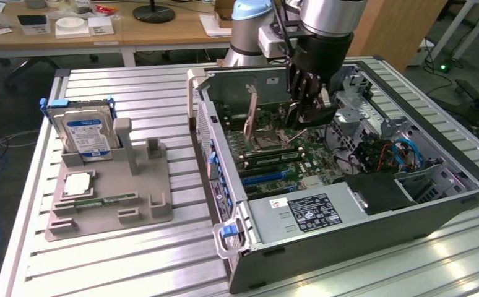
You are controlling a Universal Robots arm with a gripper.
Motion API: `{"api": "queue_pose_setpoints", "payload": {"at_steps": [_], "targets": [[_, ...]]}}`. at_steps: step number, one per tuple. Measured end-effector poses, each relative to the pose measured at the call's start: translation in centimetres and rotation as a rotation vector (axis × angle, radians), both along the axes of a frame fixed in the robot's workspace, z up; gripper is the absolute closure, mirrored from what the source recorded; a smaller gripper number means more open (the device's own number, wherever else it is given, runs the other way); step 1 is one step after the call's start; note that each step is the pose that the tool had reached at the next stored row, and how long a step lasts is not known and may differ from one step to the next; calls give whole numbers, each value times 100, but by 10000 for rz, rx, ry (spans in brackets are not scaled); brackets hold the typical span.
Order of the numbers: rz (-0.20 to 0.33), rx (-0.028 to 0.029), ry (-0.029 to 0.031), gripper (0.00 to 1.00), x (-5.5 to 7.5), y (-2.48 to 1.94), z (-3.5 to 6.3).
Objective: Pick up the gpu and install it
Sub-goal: 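Insert the gpu into the slot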
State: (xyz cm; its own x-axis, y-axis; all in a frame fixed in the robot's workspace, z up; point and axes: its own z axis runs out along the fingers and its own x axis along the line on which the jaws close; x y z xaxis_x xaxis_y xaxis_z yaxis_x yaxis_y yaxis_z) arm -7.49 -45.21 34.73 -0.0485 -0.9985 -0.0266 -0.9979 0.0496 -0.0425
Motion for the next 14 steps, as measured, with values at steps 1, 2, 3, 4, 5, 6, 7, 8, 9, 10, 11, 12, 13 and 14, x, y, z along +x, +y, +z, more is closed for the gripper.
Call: {"api": "queue_pose_setpoints", "payload": {"at_steps": [1, 2, 3, 4, 5, 6, 7, 8, 9, 10, 11, 12, 13, 14], "targets": [[0, 1, -1, 72, -4, 0, -8], [1, 0, -1, 72, -5, 0, -18], [1, 0, 0, 72, -5, 0, -28], [1, 0, -1, 72, -6, -1, -38], [1, 0, 0, 72, -6, -3, -47], [0, 1, 0, 72, -7, -5, -55], [-1, 1, -1, 72, -7, -7, -64], [-1, 0, -1, 72, -8, -7, -71], [1, 1, -1, 72, -8, -8, -77], [2, 0, -1, 72, -10, -8, -81], [0, -1, -1, 72, -15, -8, -85], [1, -2, -1, 72, -20, -8, -89], [-1, -1, -1, 72, -26, -8, -93], [0, 1, -1, 72, -28, -8, -97]]}}
